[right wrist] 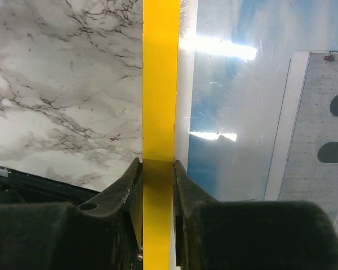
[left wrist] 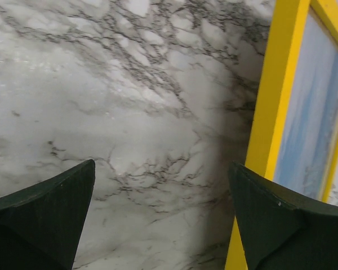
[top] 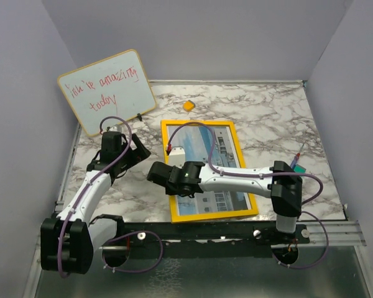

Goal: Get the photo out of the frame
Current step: Turn over the photo frame at the center of the board.

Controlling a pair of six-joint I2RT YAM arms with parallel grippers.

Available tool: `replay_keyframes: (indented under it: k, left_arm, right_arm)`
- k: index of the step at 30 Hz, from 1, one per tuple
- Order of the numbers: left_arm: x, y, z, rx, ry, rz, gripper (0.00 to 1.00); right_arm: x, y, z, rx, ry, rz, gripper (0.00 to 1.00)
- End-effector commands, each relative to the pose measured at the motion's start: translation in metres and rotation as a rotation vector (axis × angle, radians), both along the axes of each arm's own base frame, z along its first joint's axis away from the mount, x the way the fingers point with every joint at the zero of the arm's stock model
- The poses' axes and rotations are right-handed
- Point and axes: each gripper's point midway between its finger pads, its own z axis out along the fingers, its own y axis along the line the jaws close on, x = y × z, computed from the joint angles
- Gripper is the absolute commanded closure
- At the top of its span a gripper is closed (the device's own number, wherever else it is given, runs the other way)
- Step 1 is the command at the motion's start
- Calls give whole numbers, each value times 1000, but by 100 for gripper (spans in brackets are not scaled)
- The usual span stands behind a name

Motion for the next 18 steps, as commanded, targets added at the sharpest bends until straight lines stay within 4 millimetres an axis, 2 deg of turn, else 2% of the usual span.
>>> replay_keyframes:
  k: [1,8,13,18]
  left_arm:
    - [16,-40,23,-243,-98,-83,1]
    - [18,-70,31,-440,-191,-184,1]
    - [21,-78,17,-485,-147,-207,1]
    - [30,-83,16,-503,-157,-225,1]
  right_arm:
    - [6,4,17,85,-45,7,99]
    - [-3,15,24,168,-18,62,100]
    - [-5,21,33,224,-23,88,99]
    - [-10,24,36,254,-11,112,99]
